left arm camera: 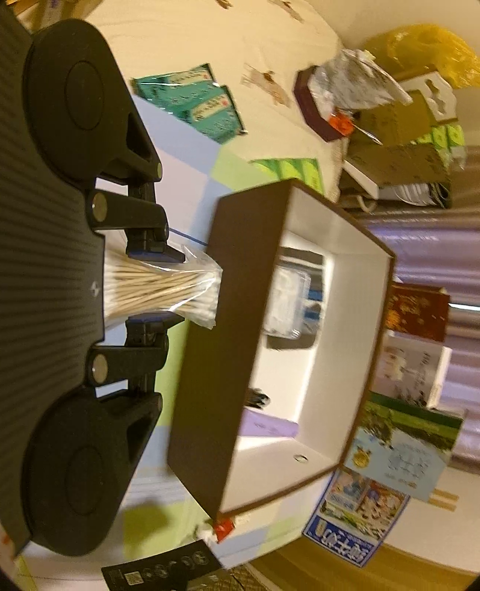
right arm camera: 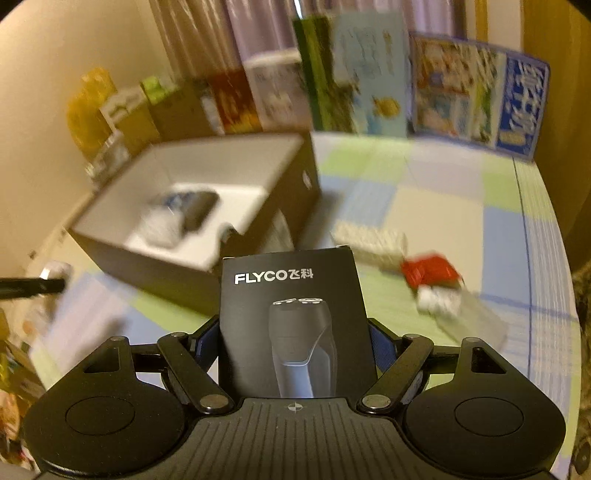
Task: Organize objects
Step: 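Carry the swab bag and FLYCO box over the brown box with both tools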
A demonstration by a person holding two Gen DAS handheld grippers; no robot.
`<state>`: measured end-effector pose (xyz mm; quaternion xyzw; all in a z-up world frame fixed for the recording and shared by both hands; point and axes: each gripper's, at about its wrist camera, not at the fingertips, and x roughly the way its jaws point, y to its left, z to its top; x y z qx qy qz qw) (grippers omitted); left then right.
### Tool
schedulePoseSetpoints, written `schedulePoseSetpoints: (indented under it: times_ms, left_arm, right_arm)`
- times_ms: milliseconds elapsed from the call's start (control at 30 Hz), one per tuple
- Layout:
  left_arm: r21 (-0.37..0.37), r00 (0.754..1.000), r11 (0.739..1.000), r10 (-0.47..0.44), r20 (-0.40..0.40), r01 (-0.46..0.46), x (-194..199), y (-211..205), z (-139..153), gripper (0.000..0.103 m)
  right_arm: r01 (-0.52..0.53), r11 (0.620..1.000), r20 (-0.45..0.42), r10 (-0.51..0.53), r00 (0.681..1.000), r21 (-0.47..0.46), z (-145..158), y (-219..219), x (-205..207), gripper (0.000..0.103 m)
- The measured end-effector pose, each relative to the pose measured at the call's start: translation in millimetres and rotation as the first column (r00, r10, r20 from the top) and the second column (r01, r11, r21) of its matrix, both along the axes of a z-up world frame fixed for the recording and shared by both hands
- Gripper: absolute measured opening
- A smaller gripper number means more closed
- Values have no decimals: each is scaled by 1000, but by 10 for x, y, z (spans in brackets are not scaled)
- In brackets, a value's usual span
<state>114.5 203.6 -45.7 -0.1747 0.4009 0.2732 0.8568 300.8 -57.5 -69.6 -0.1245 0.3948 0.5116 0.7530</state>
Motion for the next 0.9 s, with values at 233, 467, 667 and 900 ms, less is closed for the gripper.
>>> schedulePoseSetpoints:
  times_ms: [233, 467, 667, 900]
  left_arm:
    - [41, 995, 997, -74, 66, 71, 232, 82, 300, 22]
    - [60, 986, 991, -129, 101, 124, 603, 229, 418, 22]
    - [50, 982, 985, -167, 93, 163, 912, 322, 380, 22]
    - [25, 977, 978, -206, 51, 205, 1254, 425, 219, 22]
  right_arm:
    - [-60, 992, -9, 61, 998, 108, 334, 461, -177, 77]
    - [-68, 988, -8, 70, 998, 139, 429, 1006, -292, 77]
    - [-21, 994, -4, 21, 1000, 109, 340, 1411, -226, 77]
    - [50, 997, -16, -49, 999, 51, 142, 1722, -61, 77]
